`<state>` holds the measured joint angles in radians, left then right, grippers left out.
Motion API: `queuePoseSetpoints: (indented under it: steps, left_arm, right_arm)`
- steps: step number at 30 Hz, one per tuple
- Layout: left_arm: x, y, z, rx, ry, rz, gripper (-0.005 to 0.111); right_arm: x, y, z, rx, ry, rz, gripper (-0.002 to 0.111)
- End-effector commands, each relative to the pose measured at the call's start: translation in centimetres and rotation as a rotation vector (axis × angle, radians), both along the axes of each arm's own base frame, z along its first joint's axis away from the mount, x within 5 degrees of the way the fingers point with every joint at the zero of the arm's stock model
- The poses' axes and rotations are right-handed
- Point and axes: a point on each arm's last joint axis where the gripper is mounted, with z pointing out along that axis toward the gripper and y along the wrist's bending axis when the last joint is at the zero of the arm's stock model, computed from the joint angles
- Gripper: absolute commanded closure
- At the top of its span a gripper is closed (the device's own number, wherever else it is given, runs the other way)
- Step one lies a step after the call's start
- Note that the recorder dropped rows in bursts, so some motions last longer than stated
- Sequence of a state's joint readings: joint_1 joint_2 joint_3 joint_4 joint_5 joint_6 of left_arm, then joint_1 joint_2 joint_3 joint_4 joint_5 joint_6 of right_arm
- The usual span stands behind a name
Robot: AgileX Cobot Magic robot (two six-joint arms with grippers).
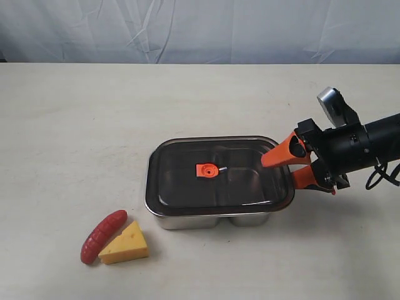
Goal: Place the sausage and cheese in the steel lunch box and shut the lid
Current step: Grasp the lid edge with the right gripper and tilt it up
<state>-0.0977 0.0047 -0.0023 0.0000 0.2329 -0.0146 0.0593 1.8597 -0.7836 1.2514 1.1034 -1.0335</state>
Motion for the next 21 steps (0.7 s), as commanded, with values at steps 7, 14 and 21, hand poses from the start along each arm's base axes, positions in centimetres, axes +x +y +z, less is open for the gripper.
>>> queuePoseSetpoints:
  steps: [7, 14, 21]
  left_arm:
    - [-0.03, -0.03, -0.04, -0.001, -0.003, -0.006, 0.107]
    - [-0.03, -0.03, -0.04, -0.001, -0.003, -0.006, 0.107]
    - [-0.03, -0.03, -0.04, -0.001, -0.003, -0.006, 0.107]
  right_arm:
    - [-0.16, -0.03, -0.16, -0.013, 0.015, 0.012, 0.039]
    - [-0.19, -0.04, -0.18, -0.017, 0.037, 0.002, 0.048]
    - [-0.33, -0.12, -0.28, -0.034, 0.080, -0.008, 0.096]
